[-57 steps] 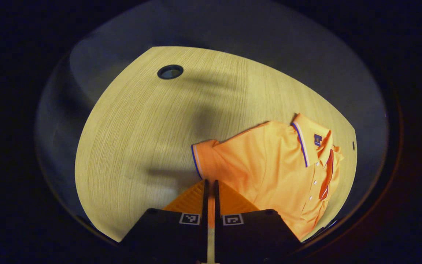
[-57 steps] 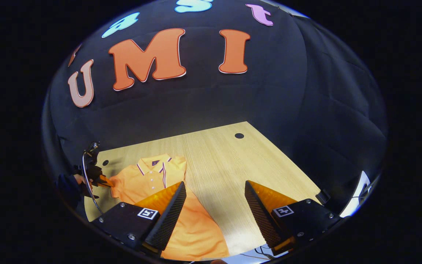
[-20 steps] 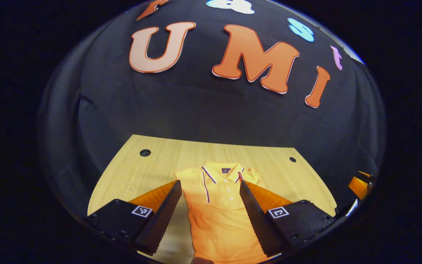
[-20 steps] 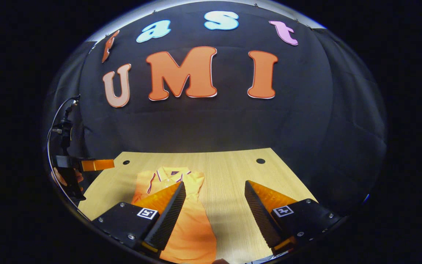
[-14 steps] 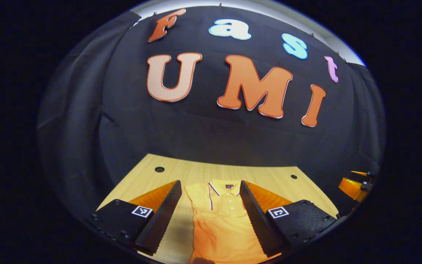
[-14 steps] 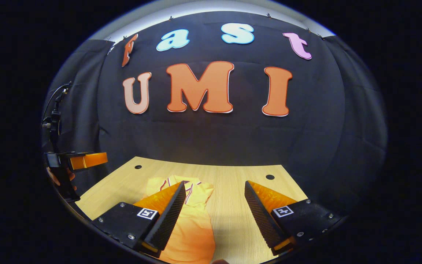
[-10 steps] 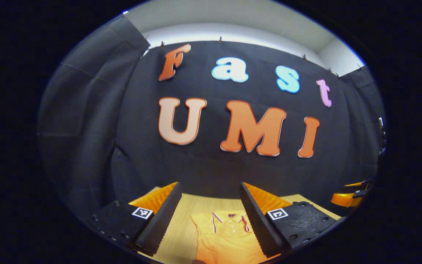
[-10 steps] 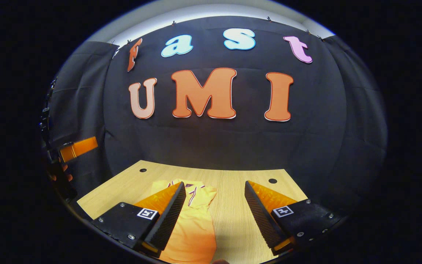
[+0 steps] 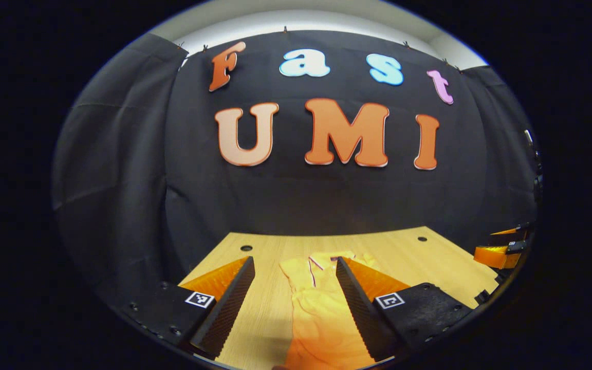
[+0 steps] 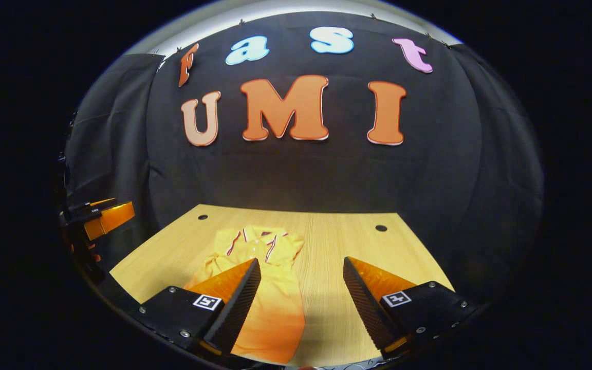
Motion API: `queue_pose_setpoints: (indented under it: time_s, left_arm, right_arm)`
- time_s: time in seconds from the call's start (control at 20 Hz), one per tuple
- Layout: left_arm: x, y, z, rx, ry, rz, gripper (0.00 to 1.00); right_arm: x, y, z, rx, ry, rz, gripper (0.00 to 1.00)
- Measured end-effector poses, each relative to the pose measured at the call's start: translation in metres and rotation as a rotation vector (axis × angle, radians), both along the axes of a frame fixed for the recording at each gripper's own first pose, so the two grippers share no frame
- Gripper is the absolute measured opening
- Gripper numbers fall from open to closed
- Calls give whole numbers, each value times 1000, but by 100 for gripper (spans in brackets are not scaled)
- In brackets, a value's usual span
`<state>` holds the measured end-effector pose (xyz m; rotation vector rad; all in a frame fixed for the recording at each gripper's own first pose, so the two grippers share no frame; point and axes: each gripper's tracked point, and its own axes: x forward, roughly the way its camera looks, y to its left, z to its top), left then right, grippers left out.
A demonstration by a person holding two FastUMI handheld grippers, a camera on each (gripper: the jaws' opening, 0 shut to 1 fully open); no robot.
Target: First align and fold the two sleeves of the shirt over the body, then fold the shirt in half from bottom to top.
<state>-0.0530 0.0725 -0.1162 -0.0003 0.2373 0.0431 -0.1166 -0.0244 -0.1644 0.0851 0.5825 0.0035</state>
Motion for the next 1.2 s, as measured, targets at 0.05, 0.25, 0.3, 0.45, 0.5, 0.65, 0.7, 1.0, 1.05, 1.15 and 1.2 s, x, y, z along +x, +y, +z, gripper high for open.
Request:
queue_pose_setpoints:
  time_s: [0.05, 0.25, 0.3, 0.45, 0.5, 0.65, 0.7, 1.0, 1.05, 1.15, 1.2]
  left_arm:
    - [-4, -3, -14, -9, 39, -12, 98]
    - [-18, -2, -75, -15, 215, -4, 98]
    - [-19, 4, -93, -14, 287, 19, 98]
    - [-31, 9, -138, -36, 416, 26, 98]
    - [-37, 11, -160, -50, 473, 27, 98]
    - [-46, 5, -187, -79, 555, 20, 99]
    - [-49, 5, -194, -82, 581, 32, 99]
    - [-79, 0, -244, -102, 775, 8, 99]
    - [-83, -4, -248, -113, 790, 4, 99]
    - [-87, -4, -254, -132, 814, 2, 99]
    - [-87, -3, -256, -135, 822, 7, 99]
  right_arm:
    - [-8, 2, -8, 16, 28, 2, 98]
    - [-32, 13, -52, 28, 150, 17, 98]
    - [-40, 13, -62, 31, 186, 20, 98]
    - [-64, 24, -100, 57, 324, 44, 98]
    - [-73, 29, -111, 67, 367, 55, 98]
    - [-89, 36, -135, 63, 447, 70, 99]
    - [-97, 38, -142, 64, 481, 73, 98]
    - [-125, 50, -183, 115, 634, 75, 99]
    - [-129, 51, -187, 118, 652, 74, 99]
    - [-133, 53, -191, 134, 666, 61, 99]
    - [-133, 53, -192, 137, 672, 56, 99]
